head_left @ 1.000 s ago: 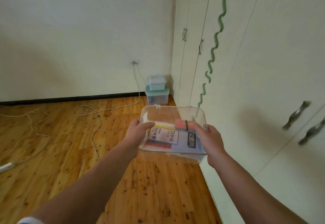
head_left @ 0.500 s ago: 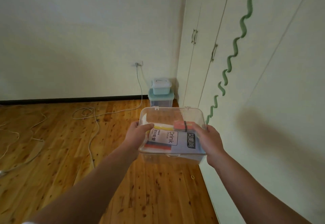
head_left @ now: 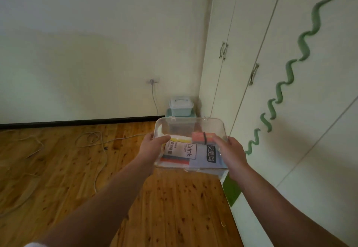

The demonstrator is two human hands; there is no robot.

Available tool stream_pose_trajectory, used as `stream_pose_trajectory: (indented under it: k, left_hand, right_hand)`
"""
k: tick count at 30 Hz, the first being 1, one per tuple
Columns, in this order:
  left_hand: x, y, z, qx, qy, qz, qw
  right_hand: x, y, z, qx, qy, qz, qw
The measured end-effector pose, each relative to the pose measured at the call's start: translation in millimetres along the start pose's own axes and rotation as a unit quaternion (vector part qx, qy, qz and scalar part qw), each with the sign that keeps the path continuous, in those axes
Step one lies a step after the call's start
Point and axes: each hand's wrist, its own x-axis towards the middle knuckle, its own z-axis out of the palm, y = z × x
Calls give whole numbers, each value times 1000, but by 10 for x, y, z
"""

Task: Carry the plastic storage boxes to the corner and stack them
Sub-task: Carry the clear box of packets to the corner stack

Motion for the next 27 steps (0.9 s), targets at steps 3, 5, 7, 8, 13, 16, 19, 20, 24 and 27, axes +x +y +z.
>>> stream_pose_trajectory:
  k: [3,5,7,8,13,16,19,20,24,27]
  left_hand:
    - [262,90,55,-1,4,-3,1000]
    - [456,136,108,0,7,-1,1000]
    - [673,188,201,6,12,2,1000]
    - [807,224,270,8,16,6,1000]
    - [1447,405,629,13,38,16,999]
    - [1749,519,841,6,45,3,999]
    - [2077,630,1059,-10,54,-1,999]
    - [2165,664,1115,-10,56,-3,998]
    - [2509,770,1271,-5,68,-10,998]
    - [2799,869,1357,0,70,-5,998]
  right_hand:
    - [278,-51,112,0,-9,1,1000]
    - [491,-60,179,9,-19,3,1000]
    - [736,-74,235,18,-28,6,999]
    - [899,-89,263,23,-31,6,999]
    - [1719,-198,352,27,-40,10,999]
    - [2154,-266,366,25,-42,10,999]
    - [2627,-341,377,27,-61,6,998]
    - [2757,-370,389,27,-68,9,997]
    - [3179,-423,478,25,-86,12,996]
    - [3475,-470,564,23,-90,13,996]
